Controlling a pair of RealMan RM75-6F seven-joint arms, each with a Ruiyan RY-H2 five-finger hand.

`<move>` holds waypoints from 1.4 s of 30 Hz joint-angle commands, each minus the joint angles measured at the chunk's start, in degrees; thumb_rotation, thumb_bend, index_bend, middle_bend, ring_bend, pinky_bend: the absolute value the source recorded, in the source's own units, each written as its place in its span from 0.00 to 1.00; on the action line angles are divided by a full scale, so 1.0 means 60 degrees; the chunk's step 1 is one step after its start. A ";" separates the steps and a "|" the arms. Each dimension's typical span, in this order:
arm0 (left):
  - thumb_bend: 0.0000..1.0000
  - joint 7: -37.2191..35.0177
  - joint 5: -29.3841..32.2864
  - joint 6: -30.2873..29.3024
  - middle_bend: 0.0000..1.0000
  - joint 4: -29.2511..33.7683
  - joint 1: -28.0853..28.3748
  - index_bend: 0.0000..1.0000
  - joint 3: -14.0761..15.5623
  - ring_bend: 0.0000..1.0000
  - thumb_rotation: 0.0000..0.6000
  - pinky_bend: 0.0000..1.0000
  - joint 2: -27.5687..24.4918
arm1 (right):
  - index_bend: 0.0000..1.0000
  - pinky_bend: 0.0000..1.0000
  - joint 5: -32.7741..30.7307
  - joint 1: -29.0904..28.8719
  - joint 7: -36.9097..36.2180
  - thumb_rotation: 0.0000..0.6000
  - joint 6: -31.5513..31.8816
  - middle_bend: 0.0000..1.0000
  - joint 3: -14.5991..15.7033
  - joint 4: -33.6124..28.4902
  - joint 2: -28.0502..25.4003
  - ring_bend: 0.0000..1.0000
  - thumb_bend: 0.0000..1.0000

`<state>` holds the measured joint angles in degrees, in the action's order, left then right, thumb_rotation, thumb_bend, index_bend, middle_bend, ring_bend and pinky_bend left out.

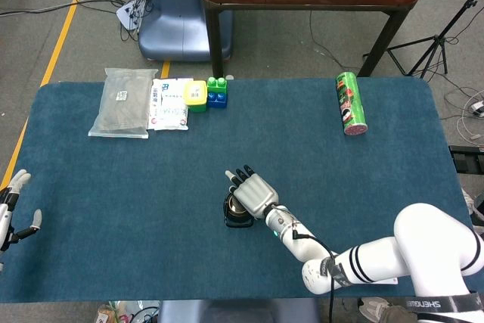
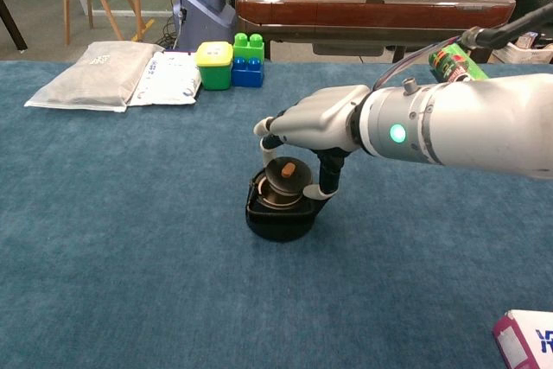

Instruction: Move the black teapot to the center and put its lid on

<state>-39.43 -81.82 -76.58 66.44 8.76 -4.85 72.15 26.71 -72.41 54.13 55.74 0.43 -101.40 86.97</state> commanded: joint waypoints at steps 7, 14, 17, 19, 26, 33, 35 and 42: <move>0.49 -0.0094 0.0008 0.0028 0.00 -0.0105 -0.0009 0.00 -0.0004 0.00 1.00 0.00 0.0024 | 0.19 0.00 0.0084 -0.0013 -0.0055 1.00 0.0042 0.00 -0.0026 0.0087 0.0042 0.00 0.35; 0.49 0.0027 0.0029 0.0107 0.00 -0.0084 0.0016 0.00 -0.0001 0.00 1.00 0.00 0.0018 | 0.18 0.00 0.0365 0.0135 -0.0351 1.00 0.0143 0.00 -0.0105 -0.0102 -0.0228 0.00 0.35; 0.49 0.0160 0.0071 0.0168 0.00 -0.0017 0.0036 0.00 -0.0012 0.00 1.00 0.00 -0.0005 | 0.18 0.00 0.0605 0.0264 -0.0605 1.00 0.0173 0.00 -0.0163 -0.0228 -0.0448 0.00 0.35; 0.49 0.0266 0.0096 0.0191 0.00 0.0050 0.0050 0.00 -0.0026 0.00 1.00 0.00 -0.0020 | 0.18 0.00 0.0825 0.0372 -0.0807 1.00 0.0138 0.00 -0.0168 -0.0245 -0.0558 0.00 0.35; 0.49 0.0707 0.0128 0.0228 0.00 0.0380 0.0092 0.00 -0.0045 0.00 1.00 0.00 -0.0098 | 0.18 0.00 0.1439 0.0628 -0.1126 1.00 0.0131 0.00 -0.0090 -0.0590 -0.0878 0.00 0.35; 0.49 0.1140 0.0168 0.0244 0.00 0.0802 0.0136 0.00 -0.0081 0.00 1.00 0.00 -0.0214 | 0.18 0.00 0.1774 0.0875 -0.0999 1.00 0.0385 0.00 0.0225 -0.1402 -0.1362 0.00 0.35; 0.49 0.1272 0.0181 0.0257 0.00 0.0911 0.0151 0.00 -0.0087 0.00 1.00 0.00 -0.0240 | 0.18 0.00 0.1816 0.0942 -0.0976 1.00 0.0431 0.00 0.0309 -0.1534 -0.1469 0.00 0.35; 0.49 0.1776 0.0330 0.0364 0.00 0.1321 0.0204 0.00 -0.0136 0.00 1.00 0.00 -0.0336 | 0.18 0.00 0.1954 0.1208 -0.1126 1.00 0.0353 0.00 0.0560 -0.1684 -0.1768 0.00 0.35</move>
<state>-29.13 -80.08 -74.57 74.04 9.90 -5.57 70.26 38.33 -65.28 47.48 57.96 3.68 -111.45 76.45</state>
